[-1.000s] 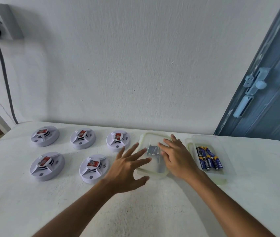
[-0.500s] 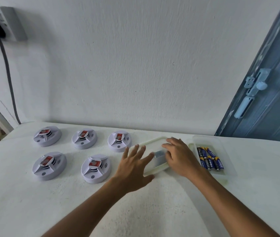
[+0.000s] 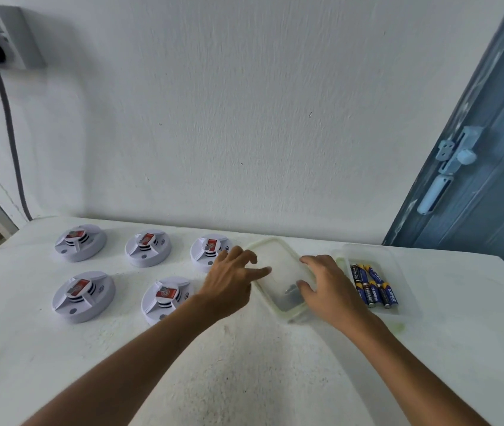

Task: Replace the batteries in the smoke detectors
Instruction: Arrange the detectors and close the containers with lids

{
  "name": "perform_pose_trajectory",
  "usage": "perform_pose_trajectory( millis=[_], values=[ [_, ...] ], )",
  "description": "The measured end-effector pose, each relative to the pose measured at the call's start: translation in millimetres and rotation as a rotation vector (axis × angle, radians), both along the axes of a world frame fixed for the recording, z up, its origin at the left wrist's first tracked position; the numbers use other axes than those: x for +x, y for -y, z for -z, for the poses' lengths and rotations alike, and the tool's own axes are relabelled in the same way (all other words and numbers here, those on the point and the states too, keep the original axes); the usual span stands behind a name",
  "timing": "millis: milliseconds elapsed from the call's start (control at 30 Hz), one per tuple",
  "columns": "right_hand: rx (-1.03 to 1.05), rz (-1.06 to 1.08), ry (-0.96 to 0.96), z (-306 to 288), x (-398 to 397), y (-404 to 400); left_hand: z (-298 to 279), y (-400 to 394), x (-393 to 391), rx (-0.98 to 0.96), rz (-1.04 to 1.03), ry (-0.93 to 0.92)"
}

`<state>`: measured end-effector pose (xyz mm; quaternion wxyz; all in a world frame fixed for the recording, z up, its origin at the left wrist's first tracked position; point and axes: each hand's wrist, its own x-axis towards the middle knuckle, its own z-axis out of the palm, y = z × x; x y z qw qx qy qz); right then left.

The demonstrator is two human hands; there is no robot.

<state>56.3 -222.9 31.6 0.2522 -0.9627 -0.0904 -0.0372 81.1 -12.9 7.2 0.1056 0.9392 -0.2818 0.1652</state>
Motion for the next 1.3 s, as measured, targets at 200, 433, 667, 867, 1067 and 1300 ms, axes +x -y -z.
perform_pose_trajectory(
  millis=[200, 433, 667, 867, 1067, 1300],
  values=[
    [-0.092, -0.023, 0.018, 2, -15, -6, -3, 14, -21, 0.041, -0.072, -0.57],
    [-0.219, -0.237, -0.113, 0, -20, -3, -3, 3, -6, 0.016, 0.055, -0.532],
    [-0.202, -0.258, 0.051, 20, -16, -6, 3, 9, -6, 0.053, 0.071, -0.44],
    [-0.266, -0.295, 0.119, 17, -9, -3, 4, 6, -6, 0.047, 0.087, -0.406],
    [-0.124, -0.257, -0.004, 4, 17, 2, -22, -3, -6, 0.174, 0.137, -0.341],
    [-0.363, -0.209, -0.083, 6, 16, 0, -26, -2, -15, 0.065, 0.011, -0.375]
  ],
)
